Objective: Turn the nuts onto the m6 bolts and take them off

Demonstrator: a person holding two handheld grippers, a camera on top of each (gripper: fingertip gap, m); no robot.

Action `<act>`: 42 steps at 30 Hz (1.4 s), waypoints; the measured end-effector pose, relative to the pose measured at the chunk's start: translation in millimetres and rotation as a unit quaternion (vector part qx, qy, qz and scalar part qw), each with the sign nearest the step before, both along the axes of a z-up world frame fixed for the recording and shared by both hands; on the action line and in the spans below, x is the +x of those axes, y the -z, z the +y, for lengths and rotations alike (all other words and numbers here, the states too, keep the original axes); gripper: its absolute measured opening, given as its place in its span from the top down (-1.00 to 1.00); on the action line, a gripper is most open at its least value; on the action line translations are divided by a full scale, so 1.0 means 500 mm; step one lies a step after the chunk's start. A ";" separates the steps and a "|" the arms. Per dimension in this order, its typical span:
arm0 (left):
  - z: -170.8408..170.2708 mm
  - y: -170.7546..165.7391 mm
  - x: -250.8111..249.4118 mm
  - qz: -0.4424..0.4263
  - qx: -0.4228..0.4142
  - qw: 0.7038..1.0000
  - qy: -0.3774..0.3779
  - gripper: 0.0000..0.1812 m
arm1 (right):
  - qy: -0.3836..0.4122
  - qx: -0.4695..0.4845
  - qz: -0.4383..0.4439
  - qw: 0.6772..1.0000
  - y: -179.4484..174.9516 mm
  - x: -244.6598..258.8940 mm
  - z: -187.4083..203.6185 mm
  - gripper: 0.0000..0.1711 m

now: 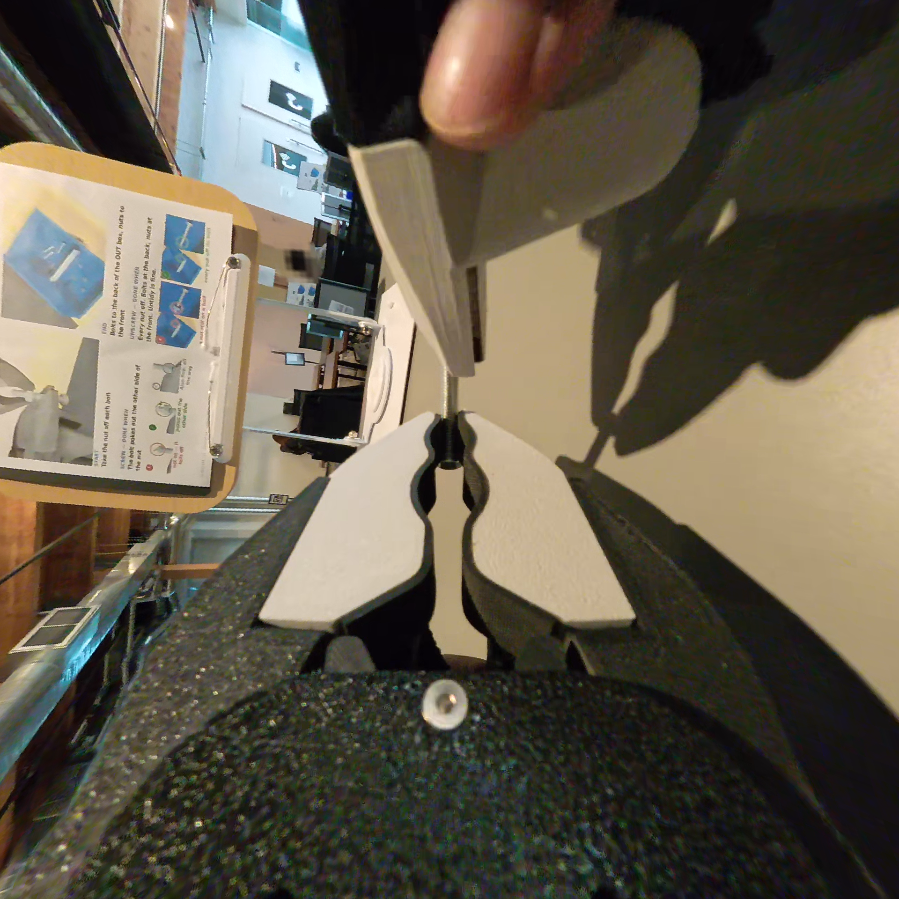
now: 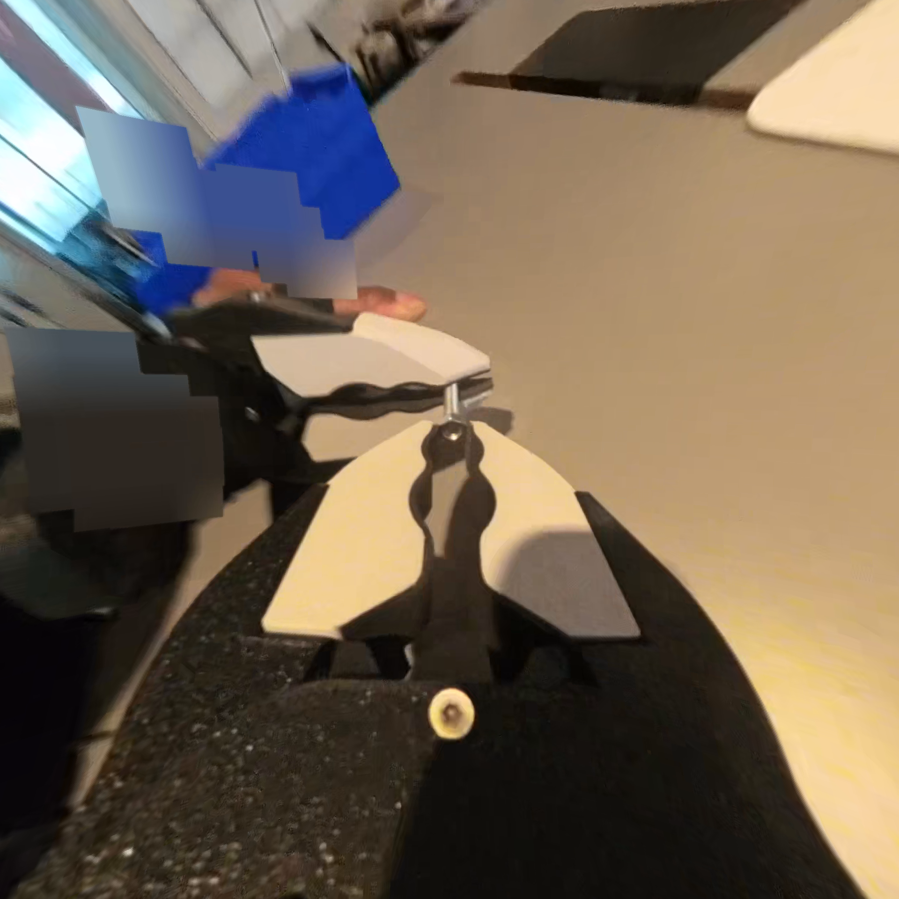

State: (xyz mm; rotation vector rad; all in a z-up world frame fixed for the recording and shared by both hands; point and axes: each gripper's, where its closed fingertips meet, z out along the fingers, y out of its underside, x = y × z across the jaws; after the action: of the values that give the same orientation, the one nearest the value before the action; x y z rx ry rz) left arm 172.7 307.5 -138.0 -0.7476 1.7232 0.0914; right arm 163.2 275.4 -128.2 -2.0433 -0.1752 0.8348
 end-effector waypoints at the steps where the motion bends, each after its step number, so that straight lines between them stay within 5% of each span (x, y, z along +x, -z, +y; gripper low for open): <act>1: -0.001 0.000 0.001 -0.001 -0.004 1.000 0.001 0.94 | -0.003 -0.012 0.053 0.999 -0.003 -0.001 -0.001 0.88; 4: -0.002 0.002 0.002 -0.005 -0.018 1.000 0.000 0.94 | -0.025 -0.002 0.091 0.996 -0.005 -0.001 0.001 0.86; 6: 0.000 0.001 0.001 -0.009 -0.027 1.000 -0.002 0.94 | -0.028 0.022 0.035 0.999 -0.003 0.006 0.006 0.58; 9: 0.007 0.001 -0.003 -0.010 -0.038 0.999 -0.008 0.94 | -0.030 0.094 -0.100 0.990 -0.009 0.023 0.010 0.51; 15: 0.002 0.005 -0.002 -0.005 -0.045 0.999 -0.001 0.94 | -0.058 0.182 -0.322 0.927 -0.004 0.027 0.003 0.60; 19: -0.006 0.010 0.000 0.003 -0.047 0.999 0.007 0.94 | -0.069 0.197 -0.374 0.904 0.009 0.017 0.001 0.78; 23: -0.001 0.013 -0.002 0.011 -0.028 1.000 0.000 0.94 | -0.049 0.147 -0.321 0.934 0.017 0.014 0.005 0.88; 27: 0.004 0.009 -0.004 0.016 0.000 1.000 -0.005 0.94 | -0.014 0.029 -0.079 0.996 0.015 0.001 0.004 0.88; 31: 0.003 0.012 -0.002 0.010 -0.015 1.000 -0.004 0.94 | -0.029 0.005 0.052 0.998 0.008 -0.001 0.003 0.87; 36: 0.013 0.011 -0.007 0.004 -0.036 0.999 -0.011 0.94 | -0.039 0.107 -0.149 0.982 0.013 0.026 0.012 0.54; 42: 0.007 0.015 -0.005 0.010 -0.042 0.999 -0.003 0.94 | -0.066 0.198 -0.368 0.906 0.018 0.024 0.007 0.64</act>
State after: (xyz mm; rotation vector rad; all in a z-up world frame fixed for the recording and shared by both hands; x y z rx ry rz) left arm 170.0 310.8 -145.6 -0.8161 1.7522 0.0297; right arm 174.9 279.1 -137.4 -1.8659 -0.8384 0.0423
